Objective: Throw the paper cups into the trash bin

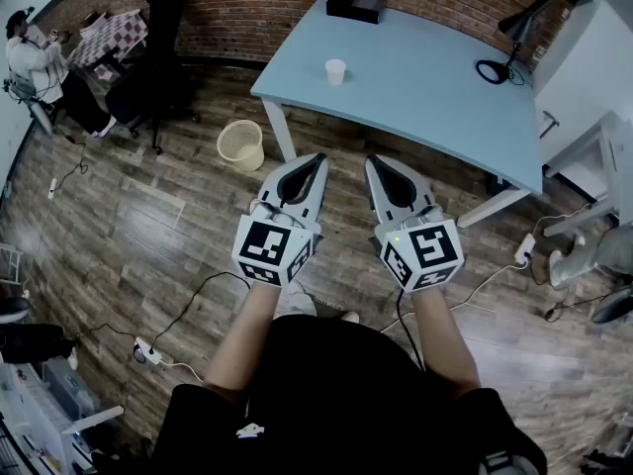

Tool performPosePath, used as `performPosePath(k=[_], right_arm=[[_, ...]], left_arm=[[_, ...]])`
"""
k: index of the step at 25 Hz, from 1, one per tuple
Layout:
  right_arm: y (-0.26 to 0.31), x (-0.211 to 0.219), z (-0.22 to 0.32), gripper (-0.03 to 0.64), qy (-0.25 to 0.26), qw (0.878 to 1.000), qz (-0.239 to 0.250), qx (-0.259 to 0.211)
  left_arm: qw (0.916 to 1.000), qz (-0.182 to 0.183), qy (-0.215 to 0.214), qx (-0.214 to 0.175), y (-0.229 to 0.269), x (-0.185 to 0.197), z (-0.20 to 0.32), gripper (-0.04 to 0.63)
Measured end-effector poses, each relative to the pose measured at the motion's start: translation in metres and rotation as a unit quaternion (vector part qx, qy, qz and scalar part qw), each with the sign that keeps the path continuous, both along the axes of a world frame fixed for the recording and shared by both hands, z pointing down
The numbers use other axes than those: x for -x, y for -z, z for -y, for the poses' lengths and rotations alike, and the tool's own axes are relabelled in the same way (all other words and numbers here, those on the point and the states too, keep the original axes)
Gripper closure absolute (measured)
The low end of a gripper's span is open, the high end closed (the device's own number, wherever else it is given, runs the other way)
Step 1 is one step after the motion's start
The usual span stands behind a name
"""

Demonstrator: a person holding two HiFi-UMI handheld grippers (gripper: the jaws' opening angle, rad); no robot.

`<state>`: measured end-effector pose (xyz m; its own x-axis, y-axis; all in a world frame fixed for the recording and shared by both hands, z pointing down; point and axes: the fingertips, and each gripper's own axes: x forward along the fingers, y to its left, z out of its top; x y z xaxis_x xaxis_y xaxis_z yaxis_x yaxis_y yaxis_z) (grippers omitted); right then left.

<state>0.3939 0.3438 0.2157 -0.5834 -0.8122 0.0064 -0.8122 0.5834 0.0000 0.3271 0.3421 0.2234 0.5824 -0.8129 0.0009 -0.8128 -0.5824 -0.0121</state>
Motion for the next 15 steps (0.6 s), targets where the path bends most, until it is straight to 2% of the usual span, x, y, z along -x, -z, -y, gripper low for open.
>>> performPosePath(k=[15], right_arm=[[-0.006,0.052,0.033,0.614,-0.006,1.0,0.006,0.021]], left_arm=[[0.9997,0.013,-0.021,0.001,-0.006,0.042,0.026,0.588]])
